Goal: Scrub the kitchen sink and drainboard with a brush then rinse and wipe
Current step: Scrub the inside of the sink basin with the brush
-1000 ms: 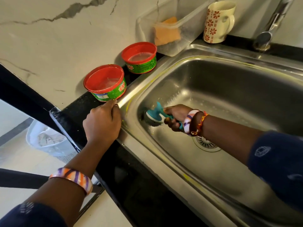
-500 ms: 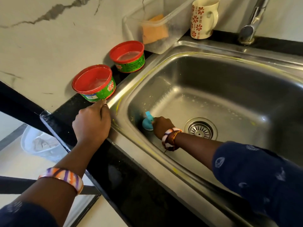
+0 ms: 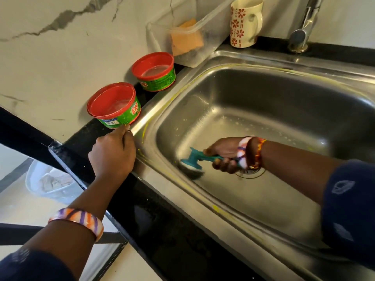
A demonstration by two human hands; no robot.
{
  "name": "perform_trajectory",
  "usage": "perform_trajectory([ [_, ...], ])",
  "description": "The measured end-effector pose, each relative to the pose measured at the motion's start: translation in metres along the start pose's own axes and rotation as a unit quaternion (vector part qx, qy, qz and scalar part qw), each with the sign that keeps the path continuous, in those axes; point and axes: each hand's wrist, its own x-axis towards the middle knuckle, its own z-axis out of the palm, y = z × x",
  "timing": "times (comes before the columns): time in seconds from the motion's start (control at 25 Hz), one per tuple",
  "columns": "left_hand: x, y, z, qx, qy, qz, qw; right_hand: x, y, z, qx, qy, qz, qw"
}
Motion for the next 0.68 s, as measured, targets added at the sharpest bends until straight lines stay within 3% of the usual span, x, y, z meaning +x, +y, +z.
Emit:
perform_trajectory([
  [0.12, 0.002, 0.000, 0.000, 0.006, 0.000, -0.004, 1.000, -0.014, -0.007, -0.014, 0.011, -0.041, -0.006, 0.999],
  [0.24, 0.001, -0.001, 0.000, 0.004, -0.002, 0.001, 1.000, 0.009, -0.024, 0.012, 0.081, 0.019, -0.077, 0.994],
  [0.4, 0.001, -0.001, 0.001, 0.007, -0.001, 0.003, 1.000, 0.023, -0.008, 0.015, 0.002, 0.043, -0.018, 0.999],
  [0.56, 0.003, 0.000, 0.000, 0.006, -0.004, -0.010, 1.000, 0.007, -0.036, 0.010, 0.063, 0.018, -0.066, 0.996],
  [0.68, 0.001, 0.001, -0.001, 0.002, -0.003, -0.006, 1.000, 0.012, -0.039, 0.019, -0.016, 0.058, -0.055, 0.997],
])
